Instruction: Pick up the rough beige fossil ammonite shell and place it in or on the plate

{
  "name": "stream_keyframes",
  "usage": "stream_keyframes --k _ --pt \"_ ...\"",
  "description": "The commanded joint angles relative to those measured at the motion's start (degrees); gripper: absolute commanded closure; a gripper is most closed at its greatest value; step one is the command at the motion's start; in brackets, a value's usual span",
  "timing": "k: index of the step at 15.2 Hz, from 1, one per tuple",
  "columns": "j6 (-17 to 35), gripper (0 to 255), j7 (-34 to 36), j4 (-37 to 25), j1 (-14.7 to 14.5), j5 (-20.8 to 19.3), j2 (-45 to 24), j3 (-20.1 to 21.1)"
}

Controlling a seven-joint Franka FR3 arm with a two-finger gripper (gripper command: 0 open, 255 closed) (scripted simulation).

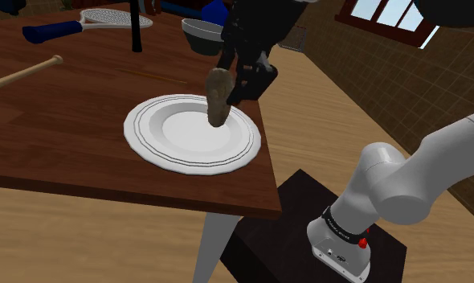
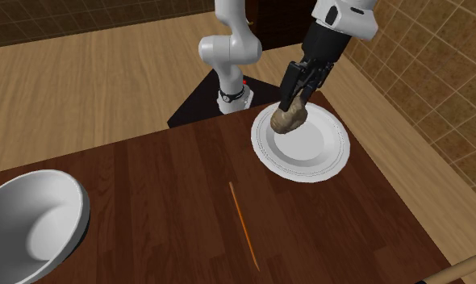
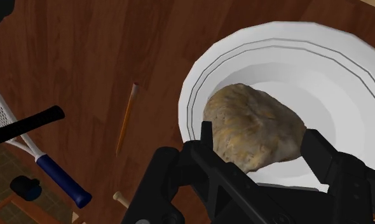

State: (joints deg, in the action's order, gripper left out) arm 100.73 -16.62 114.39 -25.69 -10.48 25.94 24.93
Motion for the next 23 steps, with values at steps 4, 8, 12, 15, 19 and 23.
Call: stream_keyframes --k 4,8,12,15,19,23 --pt "3.57 255 0.92 4.43 -0.34 0.14 0.80 0.05" --pt "6.38 255 1.97 7.76 -1.22 -0.16 1.05 -0.32" --pt "6.97 255 2.77 8.55 -2.81 -0.89 0.80 -1.46" --pt "6.85 255 3.27 8.52 -4.13 -1.50 0.54 -2.49" --pt "5.89 0 1.97 8.01 -4.52 -1.29 1.33 -3.74" --pt "4.82 0 3.61 6.80 -5.53 -1.83 0.49 -3.23"
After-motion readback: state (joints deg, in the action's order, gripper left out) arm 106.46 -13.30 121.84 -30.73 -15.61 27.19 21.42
